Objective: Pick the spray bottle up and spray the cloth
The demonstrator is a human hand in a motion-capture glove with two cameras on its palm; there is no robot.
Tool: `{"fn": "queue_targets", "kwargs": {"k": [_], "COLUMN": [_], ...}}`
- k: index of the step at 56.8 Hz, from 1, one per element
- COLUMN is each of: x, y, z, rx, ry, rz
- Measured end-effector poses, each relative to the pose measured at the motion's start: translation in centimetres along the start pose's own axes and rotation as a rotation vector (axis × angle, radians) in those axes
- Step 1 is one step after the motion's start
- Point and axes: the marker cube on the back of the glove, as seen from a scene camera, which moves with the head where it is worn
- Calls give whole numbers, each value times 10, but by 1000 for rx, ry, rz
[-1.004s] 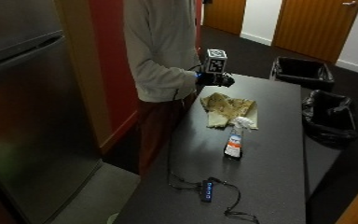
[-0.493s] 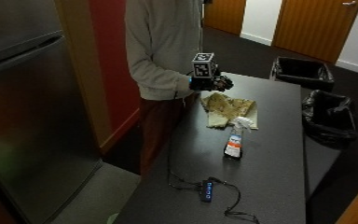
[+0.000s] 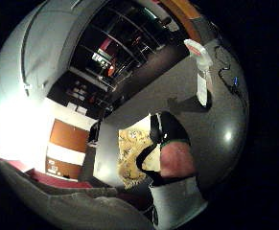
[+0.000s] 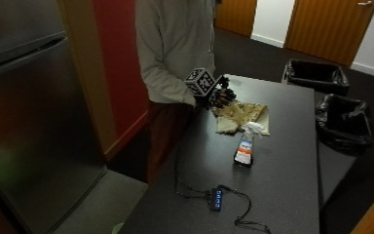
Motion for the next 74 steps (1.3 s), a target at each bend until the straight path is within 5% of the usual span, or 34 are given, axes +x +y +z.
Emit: {"fn": "queue_targets", "kwargs": {"k": [44, 74], "x": [46, 51], "y": [-52, -88], "z": [89, 148], "rx": [212, 203], "ry": [-492, -641], "rz": [491, 637]}}
